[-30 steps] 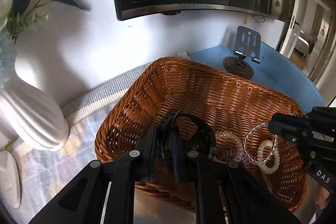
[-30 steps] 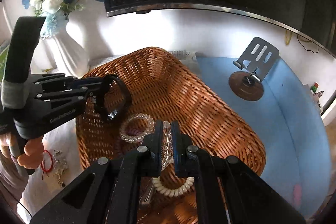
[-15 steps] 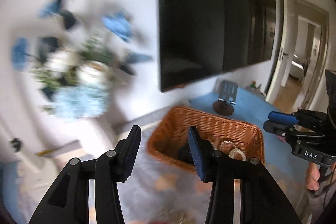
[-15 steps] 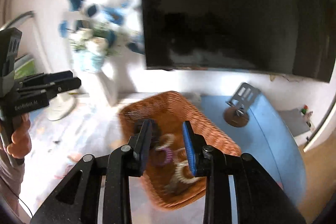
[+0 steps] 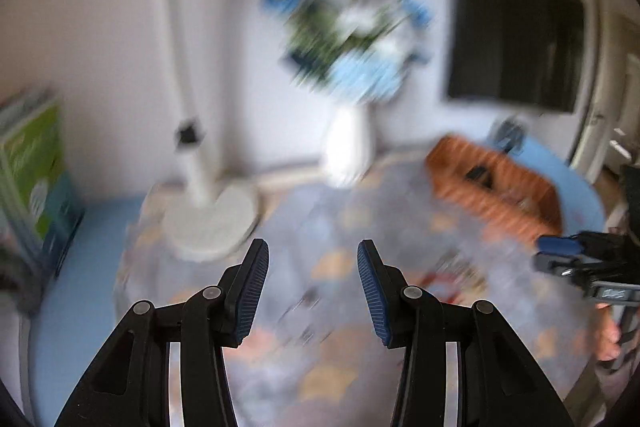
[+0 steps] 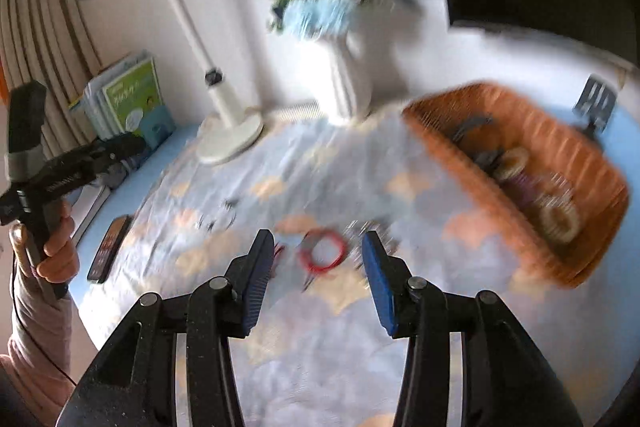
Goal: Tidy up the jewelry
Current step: 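Move both tools back from the basket to the bed cover, then grasp the silver wire bracelet with the left tool while the right tool grasps the light blue hair clip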
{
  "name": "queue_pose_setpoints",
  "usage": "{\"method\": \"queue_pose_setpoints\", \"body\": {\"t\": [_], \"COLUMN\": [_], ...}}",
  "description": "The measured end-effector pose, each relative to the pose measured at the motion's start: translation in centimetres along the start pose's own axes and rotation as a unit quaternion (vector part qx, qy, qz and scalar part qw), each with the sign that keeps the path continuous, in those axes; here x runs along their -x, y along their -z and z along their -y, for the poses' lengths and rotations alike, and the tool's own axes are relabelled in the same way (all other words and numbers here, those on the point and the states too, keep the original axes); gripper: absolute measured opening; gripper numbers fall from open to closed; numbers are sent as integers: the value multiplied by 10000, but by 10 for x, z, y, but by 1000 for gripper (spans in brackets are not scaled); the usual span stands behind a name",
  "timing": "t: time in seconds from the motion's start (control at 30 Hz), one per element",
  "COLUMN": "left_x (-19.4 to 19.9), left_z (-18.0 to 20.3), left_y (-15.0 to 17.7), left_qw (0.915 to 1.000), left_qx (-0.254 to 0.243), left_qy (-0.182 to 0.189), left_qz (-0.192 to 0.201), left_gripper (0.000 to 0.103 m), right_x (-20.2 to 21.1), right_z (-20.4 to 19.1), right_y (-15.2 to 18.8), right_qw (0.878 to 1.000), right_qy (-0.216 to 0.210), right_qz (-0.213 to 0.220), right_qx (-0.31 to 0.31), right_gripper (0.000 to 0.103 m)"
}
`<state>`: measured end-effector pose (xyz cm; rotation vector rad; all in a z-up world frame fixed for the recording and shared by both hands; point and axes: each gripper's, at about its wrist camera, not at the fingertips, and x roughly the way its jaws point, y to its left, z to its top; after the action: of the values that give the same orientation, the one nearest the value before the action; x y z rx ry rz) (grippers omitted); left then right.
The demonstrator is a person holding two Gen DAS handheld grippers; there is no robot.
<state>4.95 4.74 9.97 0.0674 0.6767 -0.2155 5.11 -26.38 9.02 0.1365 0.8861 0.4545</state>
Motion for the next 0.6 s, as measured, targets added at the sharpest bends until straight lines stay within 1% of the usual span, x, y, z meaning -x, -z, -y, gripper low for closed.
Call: {"method": "queue_pose_setpoints", "body": {"t": [0.07, 0.2, 0.27, 0.33, 0.37, 0.43, 0.6], "left_x": [-16, -50, -67, -94, -103, -117, -140], "left_z": [-15, -30, -31, -27, -26, -20, -7], "left_y": [19, 40, 45, 46, 46, 49, 47], "left_qw": [9995, 9973, 9961, 9909, 9891, 9859, 9813], "left_qx": [119, 193, 36, -259, -362, -719, -1045], "left_qy": [-29, -85, -76, 35, 24, 38, 155], "left_qz": [-296, -701, -881, -1319, -1426, -1514, -1612], "left_gripper": [48, 48, 48, 48, 48, 48, 48], "right_x": [-14, -26, -27, -27, -27, -27, -37], "right_z": [-5, -8, -8, -5, -2, 4, 14], "right_y": [7, 17, 22, 27, 30, 33, 39], "right_qw": [9998, 9991, 9987, 9983, 9980, 9976, 9962], "right_qy": [-76, 17, 82, 175, 217, 238, 229], "right_qz": [-181, -423, -506, -560, -596, -653, -815], "right_qx": [-42, -31, -8, 14, 11, -50, -198], "right_gripper": [49, 49, 49, 49, 49, 49, 49]}}
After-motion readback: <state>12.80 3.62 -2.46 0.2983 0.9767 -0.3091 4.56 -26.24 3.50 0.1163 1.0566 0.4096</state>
